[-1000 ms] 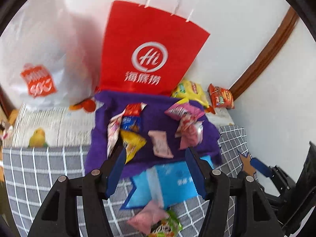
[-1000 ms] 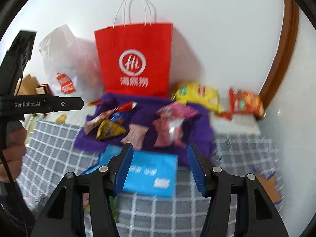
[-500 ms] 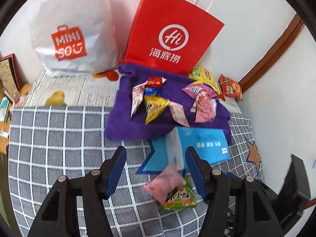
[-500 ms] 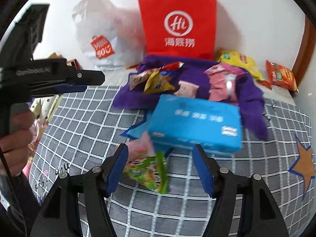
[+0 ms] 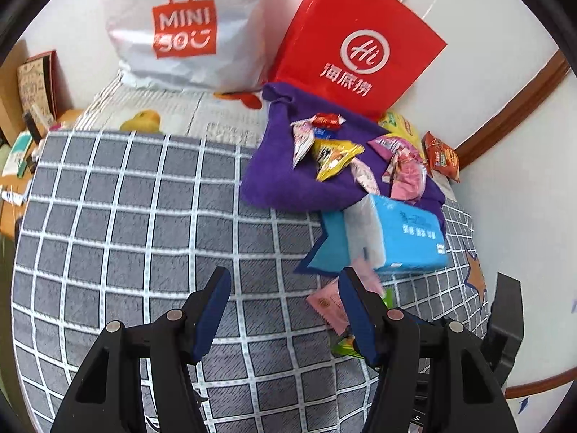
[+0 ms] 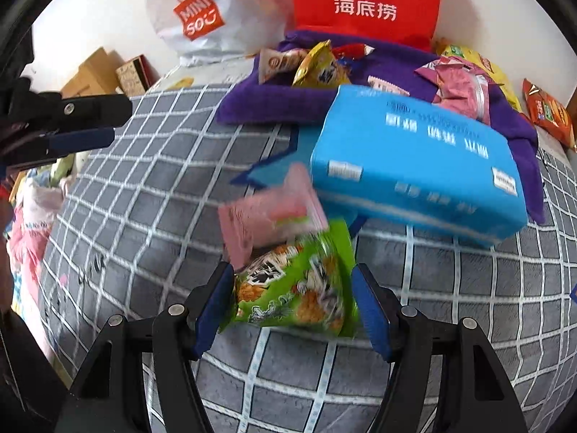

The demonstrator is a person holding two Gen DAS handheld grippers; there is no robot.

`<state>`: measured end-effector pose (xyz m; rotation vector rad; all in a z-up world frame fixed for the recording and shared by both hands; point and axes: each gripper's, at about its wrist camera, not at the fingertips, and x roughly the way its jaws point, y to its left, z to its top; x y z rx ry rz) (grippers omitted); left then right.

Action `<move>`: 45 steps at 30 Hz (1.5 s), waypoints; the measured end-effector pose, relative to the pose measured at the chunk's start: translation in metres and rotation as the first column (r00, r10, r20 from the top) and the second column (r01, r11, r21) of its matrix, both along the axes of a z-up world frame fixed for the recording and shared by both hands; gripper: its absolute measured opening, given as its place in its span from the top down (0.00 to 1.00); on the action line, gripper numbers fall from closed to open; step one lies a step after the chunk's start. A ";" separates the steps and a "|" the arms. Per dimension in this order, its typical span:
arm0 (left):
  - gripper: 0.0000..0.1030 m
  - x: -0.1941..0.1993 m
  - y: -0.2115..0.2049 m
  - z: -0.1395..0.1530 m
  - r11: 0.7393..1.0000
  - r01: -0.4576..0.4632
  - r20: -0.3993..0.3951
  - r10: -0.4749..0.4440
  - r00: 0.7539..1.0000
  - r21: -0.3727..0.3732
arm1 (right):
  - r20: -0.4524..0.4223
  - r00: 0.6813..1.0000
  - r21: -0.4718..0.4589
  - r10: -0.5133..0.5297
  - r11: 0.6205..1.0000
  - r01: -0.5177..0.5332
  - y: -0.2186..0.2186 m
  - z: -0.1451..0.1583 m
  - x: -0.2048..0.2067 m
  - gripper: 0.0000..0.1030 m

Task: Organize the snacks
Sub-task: 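Grasp the green snack bag with the right gripper while the left grasps the pink peach packet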

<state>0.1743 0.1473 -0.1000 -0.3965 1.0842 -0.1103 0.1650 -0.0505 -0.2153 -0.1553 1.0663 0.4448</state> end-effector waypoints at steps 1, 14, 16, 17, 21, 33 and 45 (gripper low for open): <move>0.42 -0.001 0.000 -0.003 1.000 0.000 -0.006 0.000 1.000 0.001 | 0.001 1.000 -0.003 -0.001 1.000 0.001 -0.001 -0.002 -0.002 0.35; 0.42 -0.005 -0.027 -0.035 0.999 0.041 -0.059 -0.039 0.998 0.029 | 0.093 0.996 0.036 0.003 0.999 -0.006 -0.018 -0.006 -0.013 0.41; 0.42 -0.003 -0.038 -0.039 0.997 0.060 -0.063 -0.057 0.996 0.038 | 0.118 0.993 0.025 0.005 1.000 -0.007 -0.026 -0.003 -0.018 0.42; 0.42 -0.001 -0.046 -0.042 0.996 0.077 -0.064 -0.073 0.995 0.051 | 0.133 0.991 0.020 0.003 1.000 -0.006 -0.032 -0.001 -0.021 0.42; 0.42 0.003 -0.076 -0.049 0.979 0.154 -0.056 -0.148 0.987 0.134 | 0.167 0.986 0.011 -0.022 1.000 0.021 -0.058 0.005 -0.032 0.42; 0.42 0.025 -0.136 -0.071 0.898 0.254 -0.031 -0.260 0.965 0.359 | 0.138 0.974 0.093 -0.179 0.982 0.167 -0.135 -0.006 -0.037 0.42; 0.66 0.002 -0.114 -0.070 0.947 0.186 0.004 -0.194 0.981 0.260 | 0.178 0.970 0.085 -0.166 0.985 0.152 -0.131 -0.011 -0.029 0.42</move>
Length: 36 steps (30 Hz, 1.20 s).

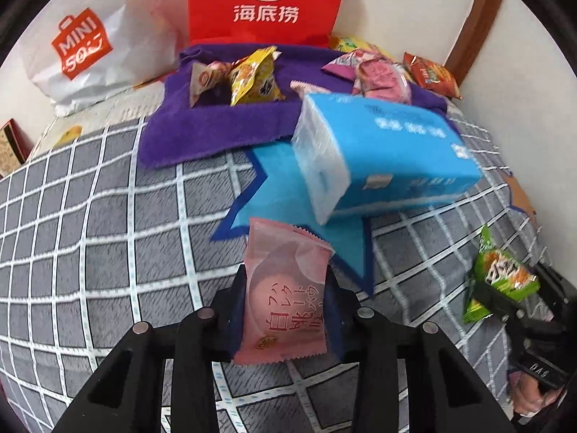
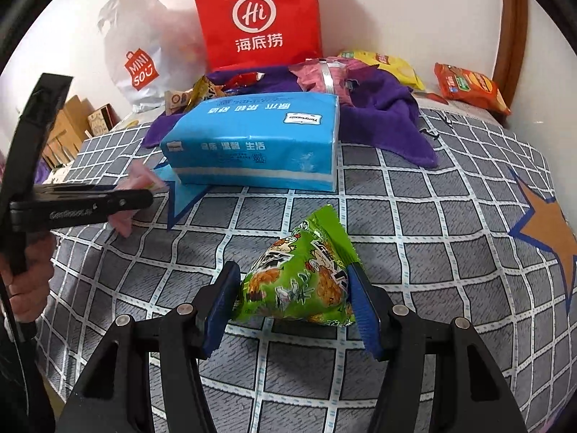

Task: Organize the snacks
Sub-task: 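Grasp the green snack bag with the right gripper while the left grasps the pink peach packet, then lift and carry the green bag and pink peach packet toward the purple towel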

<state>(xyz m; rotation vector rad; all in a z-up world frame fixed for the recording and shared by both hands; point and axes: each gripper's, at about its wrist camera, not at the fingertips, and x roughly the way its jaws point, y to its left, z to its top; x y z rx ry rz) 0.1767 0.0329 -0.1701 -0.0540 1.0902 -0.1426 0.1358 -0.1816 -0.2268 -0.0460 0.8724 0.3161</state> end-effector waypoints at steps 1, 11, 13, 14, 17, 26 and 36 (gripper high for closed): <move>0.65 -0.002 -0.001 -0.002 1.000 -0.001 0.020 0.001 1.000 0.002 | 0.003 1.000 0.002 -0.001 1.000 0.001 0.000 0.000 0.001 0.42; 0.62 -0.011 -0.004 -0.006 0.998 -0.052 0.150 0.047 0.988 0.026 | 0.017 1.000 0.019 -0.019 1.000 0.018 -0.003 -0.003 0.014 0.42; 0.62 -0.011 -0.009 -0.005 0.997 -0.048 0.152 0.038 0.988 0.064 | 0.018 1.000 0.006 -0.016 1.000 0.016 -0.002 -0.003 0.017 0.42; 0.62 -0.011 -0.011 -0.006 0.996 -0.046 0.151 0.035 0.988 0.074 | 0.022 1.000 -0.001 -0.017 1.000 0.017 -0.002 -0.003 0.019 0.42; 0.61 -0.011 -0.012 -0.005 0.997 -0.045 0.151 0.034 0.988 0.069 | 0.049 0.998 -0.018 -0.029 0.999 0.030 -0.001 -0.005 0.022 0.42; 0.59 -0.012 -0.002 -0.005 0.998 -0.052 0.154 0.056 0.987 -0.026 | 0.043 0.998 -0.010 -0.040 0.999 0.040 -0.003 -0.009 0.026 0.41; 0.65 -0.023 0.019 0.016 0.986 -0.056 0.074 0.069 0.995 -0.157 | 0.091 0.996 -0.013 -0.018 1.000 0.020 0.010 0.025 0.010 0.45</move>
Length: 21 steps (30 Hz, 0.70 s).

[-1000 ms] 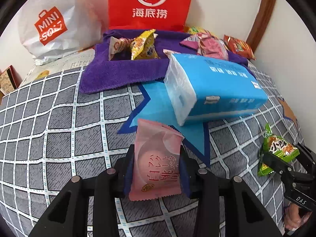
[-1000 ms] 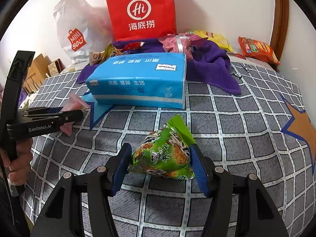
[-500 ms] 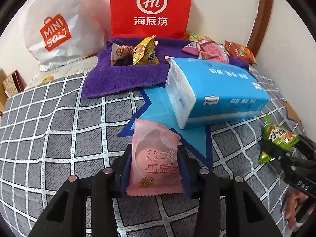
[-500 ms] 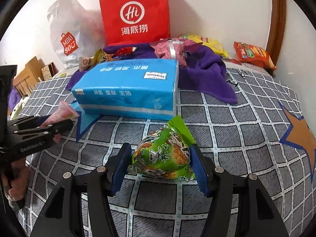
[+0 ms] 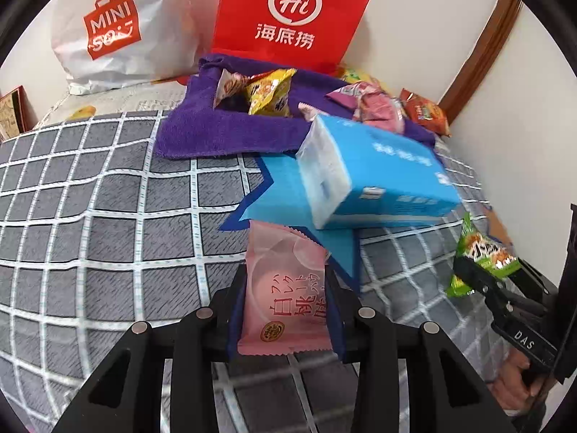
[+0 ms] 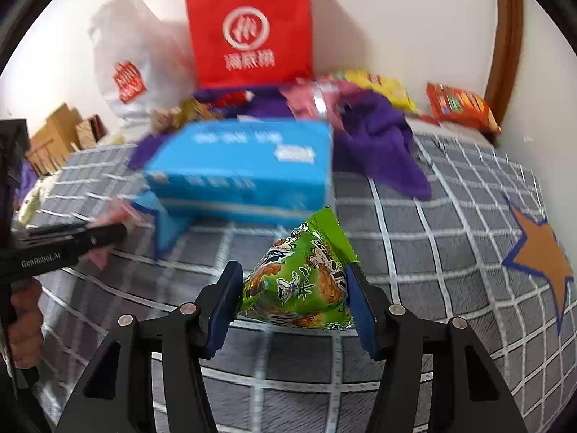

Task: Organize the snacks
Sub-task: 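Lift and carry the green bag and pink peach packet toward the purple towel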

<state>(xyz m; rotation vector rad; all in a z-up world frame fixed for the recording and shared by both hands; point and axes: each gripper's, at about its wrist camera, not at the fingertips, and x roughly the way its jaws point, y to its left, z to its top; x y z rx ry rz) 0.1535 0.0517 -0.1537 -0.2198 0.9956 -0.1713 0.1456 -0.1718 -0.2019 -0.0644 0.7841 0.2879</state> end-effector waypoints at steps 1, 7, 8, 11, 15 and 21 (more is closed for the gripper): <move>0.65 -0.003 0.002 0.009 1.000 -0.003 0.009 0.003 1.000 0.000 | 0.011 1.000 0.005 0.012 1.000 -0.012 0.003 0.008 -0.002 0.45; 0.65 0.001 0.015 0.059 1.000 -0.020 0.041 0.021 0.999 -0.009 | 0.085 0.994 0.010 0.062 0.998 -0.063 0.024 0.053 0.001 0.45; 0.65 0.004 0.017 0.066 1.000 -0.023 0.050 0.023 0.998 -0.003 | 0.094 0.994 0.008 0.062 0.998 -0.063 0.027 0.060 0.004 0.45; 0.65 0.015 0.021 0.087 0.999 -0.035 0.069 0.035 0.997 0.009 | 0.119 0.991 0.020 0.064 0.998 -0.067 0.033 0.079 0.017 0.45; 0.65 0.035 0.023 0.107 0.999 -0.034 0.072 0.034 0.997 -0.011 | 0.137 0.990 0.023 0.046 0.999 -0.049 0.038 0.099 0.036 0.45; 0.65 0.069 0.016 0.133 1.000 -0.023 0.095 0.022 0.995 0.013 | 0.161 0.987 0.006 0.019 1.000 -0.020 0.042 0.123 0.068 0.45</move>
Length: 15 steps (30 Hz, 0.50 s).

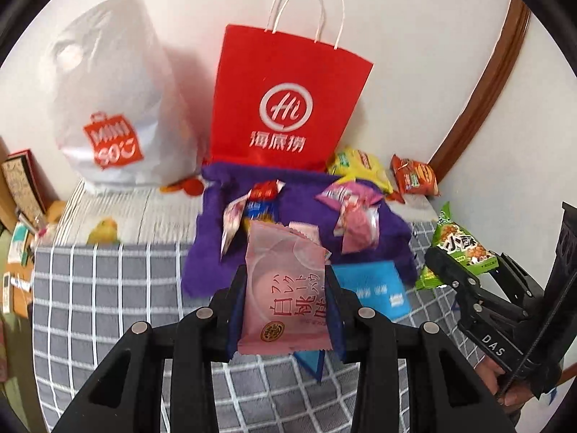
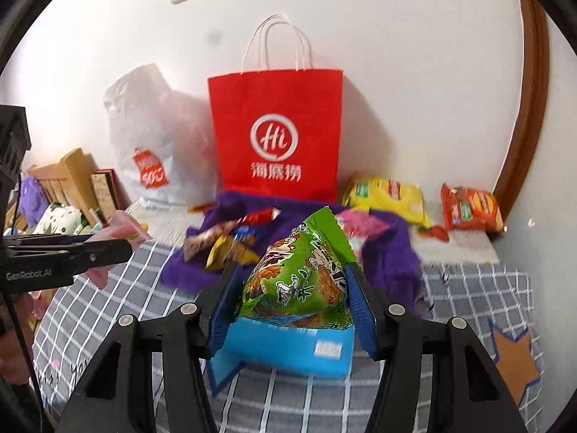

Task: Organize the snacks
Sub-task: 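Lift and carry the green bag and pink peach packet toward the purple towel, then lower both bags onto the towel and open both grippers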

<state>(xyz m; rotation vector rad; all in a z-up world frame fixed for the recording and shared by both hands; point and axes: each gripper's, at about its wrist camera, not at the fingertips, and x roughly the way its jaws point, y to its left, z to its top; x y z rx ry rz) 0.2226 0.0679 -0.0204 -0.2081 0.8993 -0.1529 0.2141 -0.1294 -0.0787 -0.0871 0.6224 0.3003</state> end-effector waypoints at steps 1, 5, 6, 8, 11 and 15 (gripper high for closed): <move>0.65 0.006 -0.001 0.003 1.000 0.001 0.003 -0.001 1.000 0.001 | 0.003 1.000 0.000 -0.002 1.000 0.002 0.001 0.003 0.006 0.45; 0.65 0.036 -0.001 0.005 1.000 -0.003 -0.004 0.003 1.000 -0.006 | 0.008 1.000 0.000 -0.005 1.000 0.005 0.006 0.011 0.032 0.45; 0.65 0.040 -0.002 0.005 1.000 -0.002 -0.005 0.001 1.000 -0.010 | 0.005 1.000 0.002 -0.008 1.000 0.008 0.007 0.011 0.039 0.45; 0.65 0.056 0.000 0.002 1.000 -0.005 -0.014 0.004 1.000 -0.022 | -0.001 1.000 0.014 -0.003 1.000 0.003 0.009 0.012 0.051 0.45; 0.65 0.075 0.005 -0.004 0.999 -0.011 -0.026 0.010 1.000 -0.030 | -0.015 1.000 0.026 0.002 1.000 -0.001 0.012 0.012 0.072 0.45; 0.65 0.099 0.013 -0.011 0.999 -0.021 -0.038 0.019 0.999 -0.043 | -0.017 1.000 0.025 0.004 1.000 -0.003 0.017 0.013 0.097 0.45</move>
